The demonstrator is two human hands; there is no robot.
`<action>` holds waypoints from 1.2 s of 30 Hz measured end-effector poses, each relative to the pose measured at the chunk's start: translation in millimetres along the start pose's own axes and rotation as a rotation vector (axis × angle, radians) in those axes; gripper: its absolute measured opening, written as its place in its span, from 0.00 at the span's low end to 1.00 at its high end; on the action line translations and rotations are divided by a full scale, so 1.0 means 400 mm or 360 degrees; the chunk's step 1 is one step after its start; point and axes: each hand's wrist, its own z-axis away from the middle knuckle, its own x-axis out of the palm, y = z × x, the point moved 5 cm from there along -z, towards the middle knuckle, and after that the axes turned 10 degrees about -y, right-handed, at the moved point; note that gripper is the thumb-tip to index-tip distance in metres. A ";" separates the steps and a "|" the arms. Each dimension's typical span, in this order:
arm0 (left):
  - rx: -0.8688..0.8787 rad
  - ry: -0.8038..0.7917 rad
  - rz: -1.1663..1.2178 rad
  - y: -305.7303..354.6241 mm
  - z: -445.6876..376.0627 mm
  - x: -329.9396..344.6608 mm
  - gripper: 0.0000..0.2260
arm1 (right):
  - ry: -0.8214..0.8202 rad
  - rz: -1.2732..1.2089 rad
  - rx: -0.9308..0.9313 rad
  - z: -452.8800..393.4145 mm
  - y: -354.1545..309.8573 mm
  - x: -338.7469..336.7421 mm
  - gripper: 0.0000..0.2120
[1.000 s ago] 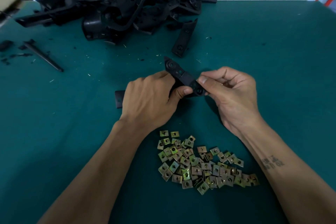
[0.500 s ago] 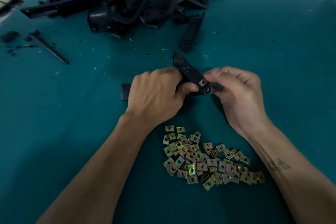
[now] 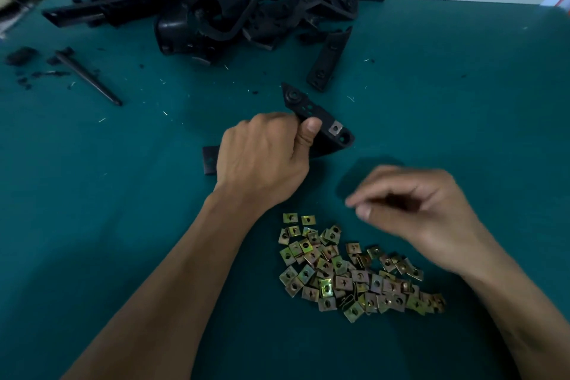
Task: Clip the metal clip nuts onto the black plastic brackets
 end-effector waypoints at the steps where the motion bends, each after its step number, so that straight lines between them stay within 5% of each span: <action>1: 0.0018 -0.0004 -0.0012 0.003 0.000 0.001 0.23 | -0.0112 0.0032 0.0005 0.013 -0.003 0.014 0.04; 12: -0.0042 -0.0059 0.0182 -0.010 -0.014 0.009 0.26 | -0.0379 0.0370 0.0182 -0.014 -0.025 0.055 0.05; 17: -0.0024 -0.0042 0.0204 -0.010 -0.012 0.010 0.27 | -0.0295 0.0036 -0.0002 -0.014 -0.023 0.032 0.03; 23: -0.0002 -0.0050 0.0170 -0.009 -0.012 0.012 0.26 | -0.0215 -0.0451 -0.0030 -0.010 0.008 0.005 0.13; 27: 0.0056 -0.0064 0.0147 -0.005 -0.010 0.014 0.25 | 0.0028 -0.0983 -0.0001 -0.022 0.026 -0.030 0.08; 31: 0.0191 -0.0063 0.0129 0.011 -0.006 0.011 0.23 | 0.0566 -0.1386 0.0039 -0.076 0.041 -0.066 0.07; 34: 0.0271 -0.0079 0.0118 0.021 -0.004 0.009 0.22 | 0.0909 -0.1451 0.0041 -0.138 0.037 -0.062 0.06; 36: 0.0298 -0.0082 0.0102 0.024 -0.003 0.009 0.23 | 0.0858 -0.1369 0.0062 -0.174 0.028 -0.032 0.04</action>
